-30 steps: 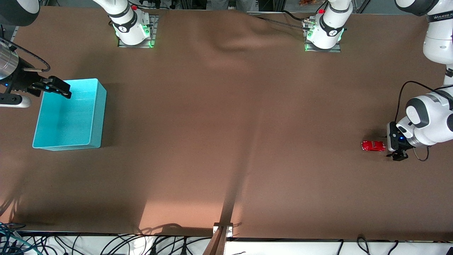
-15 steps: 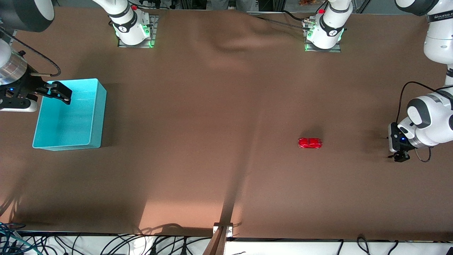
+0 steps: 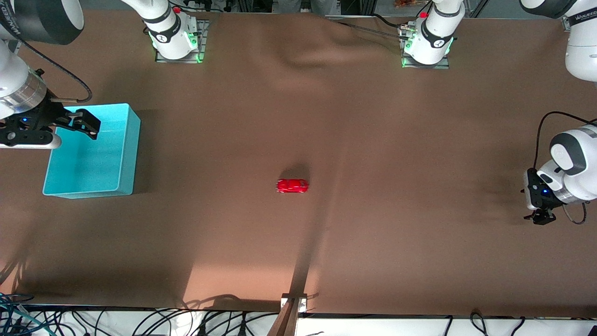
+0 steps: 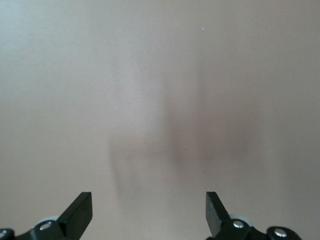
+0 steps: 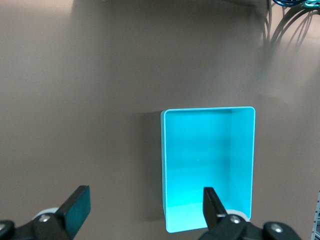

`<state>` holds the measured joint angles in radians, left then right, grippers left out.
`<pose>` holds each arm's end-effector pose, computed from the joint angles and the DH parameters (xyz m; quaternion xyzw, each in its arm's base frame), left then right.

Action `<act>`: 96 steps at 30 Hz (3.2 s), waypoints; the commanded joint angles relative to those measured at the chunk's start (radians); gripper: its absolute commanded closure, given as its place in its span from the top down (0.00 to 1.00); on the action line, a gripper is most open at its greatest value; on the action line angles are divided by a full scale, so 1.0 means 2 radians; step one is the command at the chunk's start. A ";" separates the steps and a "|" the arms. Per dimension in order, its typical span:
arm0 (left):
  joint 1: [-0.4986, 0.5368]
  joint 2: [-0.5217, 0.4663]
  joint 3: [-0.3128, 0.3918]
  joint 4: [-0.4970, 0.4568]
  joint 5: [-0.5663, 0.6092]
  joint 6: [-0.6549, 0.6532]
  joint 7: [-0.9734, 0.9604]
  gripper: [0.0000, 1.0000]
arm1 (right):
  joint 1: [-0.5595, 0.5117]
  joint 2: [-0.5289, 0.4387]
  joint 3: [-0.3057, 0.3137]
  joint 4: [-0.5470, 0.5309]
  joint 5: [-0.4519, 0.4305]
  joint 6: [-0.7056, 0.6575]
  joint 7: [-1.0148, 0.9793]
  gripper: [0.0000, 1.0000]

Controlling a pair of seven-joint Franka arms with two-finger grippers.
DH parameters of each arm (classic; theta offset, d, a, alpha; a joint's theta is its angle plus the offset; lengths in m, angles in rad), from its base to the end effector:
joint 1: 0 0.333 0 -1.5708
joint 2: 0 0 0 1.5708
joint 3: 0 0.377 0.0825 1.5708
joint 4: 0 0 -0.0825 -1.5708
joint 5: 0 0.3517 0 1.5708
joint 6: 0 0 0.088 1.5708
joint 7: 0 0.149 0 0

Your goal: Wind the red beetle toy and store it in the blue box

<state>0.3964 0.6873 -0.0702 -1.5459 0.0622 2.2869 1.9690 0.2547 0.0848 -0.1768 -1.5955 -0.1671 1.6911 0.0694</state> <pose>0.6846 0.2448 0.2776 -0.6727 0.7394 -0.0096 0.0262 0.5620 0.0253 0.6001 0.9958 0.0141 0.0126 0.0896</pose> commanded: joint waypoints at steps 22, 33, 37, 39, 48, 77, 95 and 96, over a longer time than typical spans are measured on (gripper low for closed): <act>-0.042 -0.016 0.001 0.136 -0.009 -0.243 -0.190 1.00 | 0.005 -0.003 -0.012 0.003 0.018 -0.016 -0.006 1.00; -0.079 -0.061 0.009 0.126 -0.009 -0.253 -0.283 1.00 | 0.008 0.033 -0.011 -0.001 0.032 -0.006 -0.009 1.00; -0.092 -0.085 0.014 0.109 -0.009 -0.253 -0.325 1.00 | 0.008 0.053 -0.011 -0.001 0.055 -0.002 -0.030 1.00; -0.095 -0.097 0.014 0.100 -0.009 -0.253 -0.353 1.00 | 0.008 0.060 -0.011 -0.001 0.057 0.008 -0.055 1.00; -0.112 -0.166 0.014 0.031 -0.008 -0.253 -0.476 1.00 | 0.006 0.106 -0.011 -0.001 0.060 0.040 -0.263 1.00; -0.182 -0.385 -0.019 -0.131 -0.052 -0.268 -0.978 1.00 | -0.045 0.221 -0.001 -0.102 0.150 0.289 -0.833 1.00; -0.205 -0.334 -0.019 -0.026 -0.006 -0.358 -0.976 1.00 | -0.041 0.234 0.014 -0.176 0.149 0.382 -0.862 0.84; -0.205 -0.334 -0.019 -0.022 -0.006 -0.361 -0.976 1.00 | -0.041 0.234 0.014 -0.176 0.149 0.382 -0.862 0.78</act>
<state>-0.0006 -0.0379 -0.1181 -1.6792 0.0303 1.6228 0.0200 0.1737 0.5585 -0.1517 -1.9205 0.1136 2.4295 -1.6248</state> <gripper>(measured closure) 0.000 0.004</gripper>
